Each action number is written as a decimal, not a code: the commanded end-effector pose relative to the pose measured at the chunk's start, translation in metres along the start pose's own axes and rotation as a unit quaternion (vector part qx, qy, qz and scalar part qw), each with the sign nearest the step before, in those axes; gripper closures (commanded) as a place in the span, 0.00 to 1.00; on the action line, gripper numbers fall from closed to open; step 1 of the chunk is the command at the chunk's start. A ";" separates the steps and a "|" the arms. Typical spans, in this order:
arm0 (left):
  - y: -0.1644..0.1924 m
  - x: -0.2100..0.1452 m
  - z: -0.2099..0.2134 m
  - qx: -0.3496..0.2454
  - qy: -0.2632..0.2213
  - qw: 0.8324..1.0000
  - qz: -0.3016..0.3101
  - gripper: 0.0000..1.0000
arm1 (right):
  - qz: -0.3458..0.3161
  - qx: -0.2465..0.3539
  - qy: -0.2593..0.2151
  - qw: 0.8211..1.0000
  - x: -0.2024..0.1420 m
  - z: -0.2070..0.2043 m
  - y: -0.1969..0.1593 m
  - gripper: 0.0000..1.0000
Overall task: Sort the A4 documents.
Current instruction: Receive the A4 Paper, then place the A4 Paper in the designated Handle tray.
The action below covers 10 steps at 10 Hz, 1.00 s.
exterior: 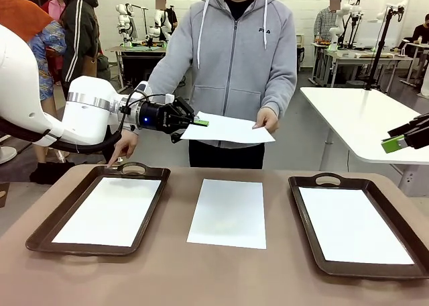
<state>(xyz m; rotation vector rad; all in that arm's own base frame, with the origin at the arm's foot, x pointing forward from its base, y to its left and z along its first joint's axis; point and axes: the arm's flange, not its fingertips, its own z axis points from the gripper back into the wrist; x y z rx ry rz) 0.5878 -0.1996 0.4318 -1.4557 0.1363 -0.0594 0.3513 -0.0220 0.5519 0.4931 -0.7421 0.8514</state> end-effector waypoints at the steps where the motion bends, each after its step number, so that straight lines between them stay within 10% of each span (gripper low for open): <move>1: -0.001 0.002 0.001 0.006 0.000 1.000 -0.001 1.00 | 0.001 0.002 -0.002 1.000 -0.001 -0.001 0.000 0.00; 10: 0.000 0.000 0.001 -0.001 0.001 1.000 -0.001 1.00 | 0.001 0.002 -0.002 1.000 -0.001 -0.001 0.000 0.00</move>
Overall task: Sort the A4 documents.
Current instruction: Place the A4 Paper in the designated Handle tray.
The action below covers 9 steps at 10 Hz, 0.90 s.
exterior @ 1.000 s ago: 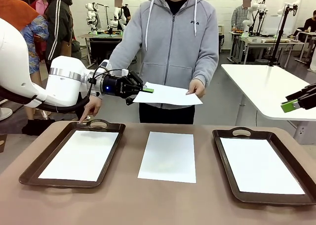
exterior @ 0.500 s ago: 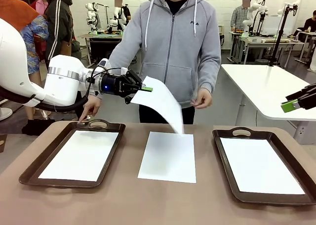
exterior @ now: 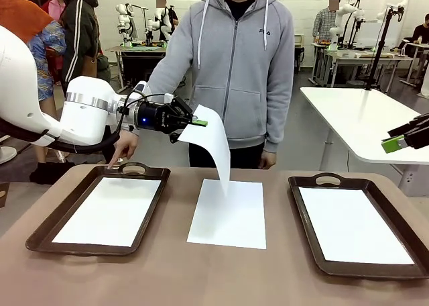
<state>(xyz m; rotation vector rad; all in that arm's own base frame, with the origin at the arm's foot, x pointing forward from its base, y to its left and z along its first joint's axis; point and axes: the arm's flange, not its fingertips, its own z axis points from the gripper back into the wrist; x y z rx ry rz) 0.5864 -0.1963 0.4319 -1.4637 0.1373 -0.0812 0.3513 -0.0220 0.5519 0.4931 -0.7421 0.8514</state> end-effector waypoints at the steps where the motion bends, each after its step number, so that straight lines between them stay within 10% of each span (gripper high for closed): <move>1: 0.000 0.002 -0.002 0.003 -0.006 1.000 0.006 1.00 | 0.001 0.002 -0.002 1.000 -0.001 -0.001 0.000 0.00; 7: 0.000 0.000 0.000 0.000 0.000 1.000 0.000 0.99 | 0.001 0.002 -0.002 1.000 -0.001 -0.001 0.000 0.00; 9: -0.022 -0.019 0.007 0.090 0.035 0.992 -0.081 0.99 | 0.001 0.002 -0.002 1.000 -0.001 -0.001 0.000 0.00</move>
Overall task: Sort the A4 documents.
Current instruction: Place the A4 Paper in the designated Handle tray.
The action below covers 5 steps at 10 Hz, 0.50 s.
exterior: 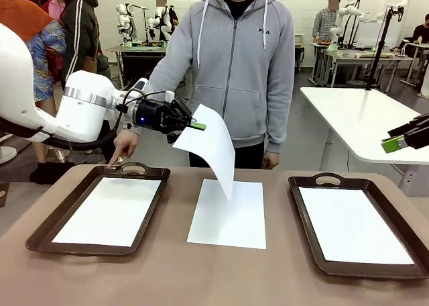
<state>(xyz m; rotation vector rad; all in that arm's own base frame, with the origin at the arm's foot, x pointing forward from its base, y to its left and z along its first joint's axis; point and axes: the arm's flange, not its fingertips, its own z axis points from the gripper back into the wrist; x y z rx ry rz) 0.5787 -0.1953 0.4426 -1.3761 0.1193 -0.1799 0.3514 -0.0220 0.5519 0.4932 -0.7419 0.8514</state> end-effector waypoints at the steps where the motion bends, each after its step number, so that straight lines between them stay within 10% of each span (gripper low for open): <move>1: -0.015 -0.018 0.019 0.060 0.018 0.996 -0.067 0.99 | 0.001 0.002 -0.002 1.000 -0.001 -0.001 0.000 0.00; 5: 0.007 -0.052 0.088 0.104 -0.020 0.992 -0.068 0.99 | 0.001 0.002 -0.002 1.000 -0.001 -0.001 0.000 0.00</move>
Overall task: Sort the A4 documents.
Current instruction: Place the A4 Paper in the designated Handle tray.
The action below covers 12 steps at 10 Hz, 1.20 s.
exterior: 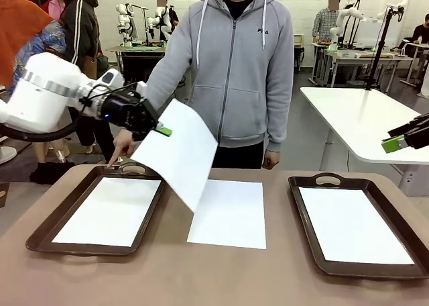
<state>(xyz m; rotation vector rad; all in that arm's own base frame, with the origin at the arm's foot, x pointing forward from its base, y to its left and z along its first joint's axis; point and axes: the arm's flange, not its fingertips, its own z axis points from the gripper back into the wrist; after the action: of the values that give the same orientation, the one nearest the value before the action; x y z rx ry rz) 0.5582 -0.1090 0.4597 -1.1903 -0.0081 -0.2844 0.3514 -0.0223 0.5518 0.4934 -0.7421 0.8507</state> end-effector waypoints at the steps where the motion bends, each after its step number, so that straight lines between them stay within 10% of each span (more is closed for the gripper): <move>1: 0.022 -0.030 0.024 0.003 -0.019 1.000 0.018 0.99 | 0.001 0.002 -0.002 1.000 0.000 -0.001 0.000 0.00; 6: 0.093 -0.041 0.077 -0.006 -0.018 0.993 0.116 0.99 | 0.001 0.002 -0.002 1.000 0.000 -0.001 0.000 0.00; 10: 0.136 -0.034 0.077 0.027 0.053 0.995 0.079 0.99 | 0.001 0.002 -0.002 1.000 0.000 -0.001 0.000 0.00; 12: 0.140 -0.036 0.083 0.112 0.057 0.987 0.101 0.99 | 0.001 0.002 -0.002 1.000 0.000 -0.001 0.000 0.00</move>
<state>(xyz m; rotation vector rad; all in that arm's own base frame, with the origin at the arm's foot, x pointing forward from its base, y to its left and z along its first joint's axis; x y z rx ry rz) 0.5659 0.0173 0.3522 -1.0372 0.1802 -0.1728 0.3514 -0.0224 0.5519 0.4931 -0.7423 0.8506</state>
